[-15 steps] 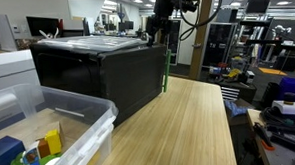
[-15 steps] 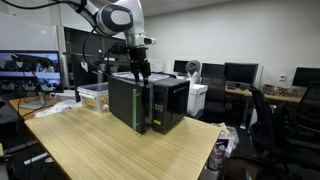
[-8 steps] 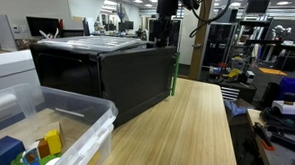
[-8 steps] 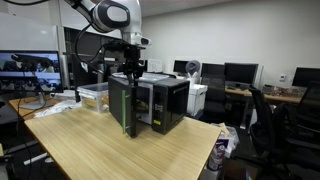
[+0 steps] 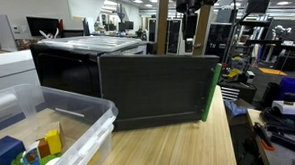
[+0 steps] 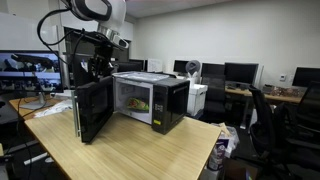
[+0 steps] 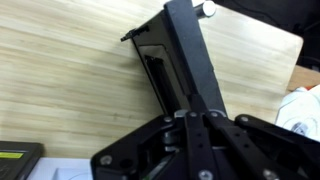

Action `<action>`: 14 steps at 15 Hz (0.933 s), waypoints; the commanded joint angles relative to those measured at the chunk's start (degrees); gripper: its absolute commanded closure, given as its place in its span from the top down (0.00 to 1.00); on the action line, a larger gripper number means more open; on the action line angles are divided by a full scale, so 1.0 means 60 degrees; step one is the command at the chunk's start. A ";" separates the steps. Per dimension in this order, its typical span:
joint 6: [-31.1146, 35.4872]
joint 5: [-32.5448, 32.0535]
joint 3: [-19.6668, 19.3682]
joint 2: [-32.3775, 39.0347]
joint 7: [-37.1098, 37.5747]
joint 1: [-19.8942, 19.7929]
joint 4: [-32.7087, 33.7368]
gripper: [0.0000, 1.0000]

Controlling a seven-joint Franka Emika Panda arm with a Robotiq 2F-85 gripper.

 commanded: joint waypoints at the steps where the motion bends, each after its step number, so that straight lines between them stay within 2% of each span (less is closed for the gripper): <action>1: -0.0815 -0.0132 -0.0147 -0.0049 -0.0715 0.0120 -0.0215 0.03; 7: -0.0276 -0.0780 0.0210 -0.0318 -0.0416 0.0329 -0.1041 0.03; 14: -0.0324 0.1026 0.0779 -0.1656 -0.0737 0.1576 -0.1781 0.03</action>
